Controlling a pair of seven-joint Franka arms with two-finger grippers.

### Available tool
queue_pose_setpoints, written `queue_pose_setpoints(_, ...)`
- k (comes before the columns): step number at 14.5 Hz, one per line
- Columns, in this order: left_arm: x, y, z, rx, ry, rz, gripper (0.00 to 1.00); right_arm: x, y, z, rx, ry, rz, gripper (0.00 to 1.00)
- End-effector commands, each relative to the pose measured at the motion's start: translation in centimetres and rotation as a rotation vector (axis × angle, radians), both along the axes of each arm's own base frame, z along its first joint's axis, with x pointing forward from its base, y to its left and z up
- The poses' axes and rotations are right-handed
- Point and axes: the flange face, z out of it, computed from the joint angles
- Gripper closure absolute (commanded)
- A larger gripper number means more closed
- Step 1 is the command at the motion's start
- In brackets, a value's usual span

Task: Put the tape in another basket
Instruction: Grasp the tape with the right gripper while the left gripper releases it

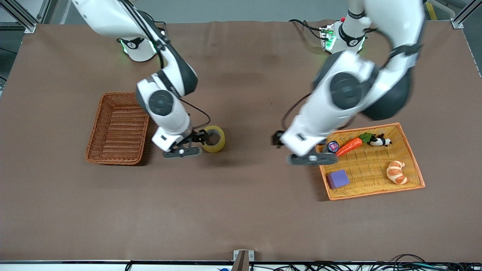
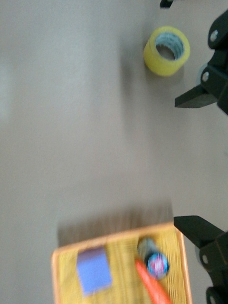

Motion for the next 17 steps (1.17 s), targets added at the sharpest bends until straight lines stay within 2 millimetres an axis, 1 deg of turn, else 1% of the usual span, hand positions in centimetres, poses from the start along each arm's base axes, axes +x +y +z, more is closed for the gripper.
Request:
queue_pose_setpoints(1, -0.6, 7.6, 3.7, 0.024, -0.039, -0.008, 0.0, -0.8, 1.3, -2.0, -0.032, 0.002, 0.006, 0.0)
queue_pose_setpoints(3, -0.5, 12.8, 6.2, 0.038, -0.077, -0.014, 0.0, -1.7, 1.0, -3.8, -0.041, 0.001, 0.025, 0.0)
queue_pose_setpoints(4, -0.2, 15.3, 6.9, 0.044, -0.088, -0.022, 0.0, -2.4, 0.8, -5.0, -0.026, -0.019, 0.036, 0.0)
queue_pose_setpoints(5, 0.1, 17.2, 7.2, 0.046, -0.095, -0.017, 0.0, -3.1, 0.5, -6.2, -0.008, -0.035, 0.04, 0.0)
queue_pose_setpoints(6, 0.0, 18.4, 8.1, 0.048, -0.109, -0.01, 0.0, -3.7, 0.2, -7.3, -0.001, -0.036, 0.044, 0.0)
queue_pose_setpoints(7, 0.1, 19.6, 8.1, 0.052, -0.106, 0.009, 0.0, -3.6, 0.1, -7.4, 0.007, -0.045, 0.042, 0.0)
queue_pose_setpoints(8, -0.4, 20.7, 8.8, 0.058, -0.114, 0.022, 0.0, -3.7, 0.4, -7.4, 0.011, -0.048, 0.04, 0.0)
queue_pose_setpoints(9, -1.1, 20.9, 8.9, 0.067, -0.112, 0.016, 0.0, -3.5, 0.1, -7.9, 0.01, -0.044, 0.025, 0.0)
queue_pose_setpoints(10, -2.1, 21.1, 9.5, 0.078, -0.117, -0.004, 0.0, -3.7, 0.4, -8.1, 0.008, -0.04, 0.028, 0.0)
queue_pose_setpoints(11, -3.0, 21.8, 9.8, 0.092, -0.117, -0.022, 0.0, -3.8, 0.4, -8.1, 0.008, -0.04, 0.028, 0.0)
queue_pose_setpoints(12, -4.0, 23.0, 9.8, 0.11, -0.112, -0.034, 0.0, -3.9, 0.5, -8.2, 0.007, -0.04, 0.032, 0.03)
queue_pose_setpoints(15, -7.0, 25.1, 8.7, 0.085, -0.069, -0.093, 0.0, -5.0, 1.5, -9.5, -0.009, -0.027, 0.065, 0.11)
queue_pose_setpoints(16, -7.9, 25.9, 8.4, 0.072, -0.058, -0.102, 0.01, -5.0, 1.6, -9.7, -0.012, -0.027, 0.071, 0.17)
queue_pose_setpoints(17, -8.4, 27.0, 7.9, 0.072, -0.046, -0.096, 0.05, -5.2, 1.7, -9.9, -0.01, -0.028, 0.074, 0.23)
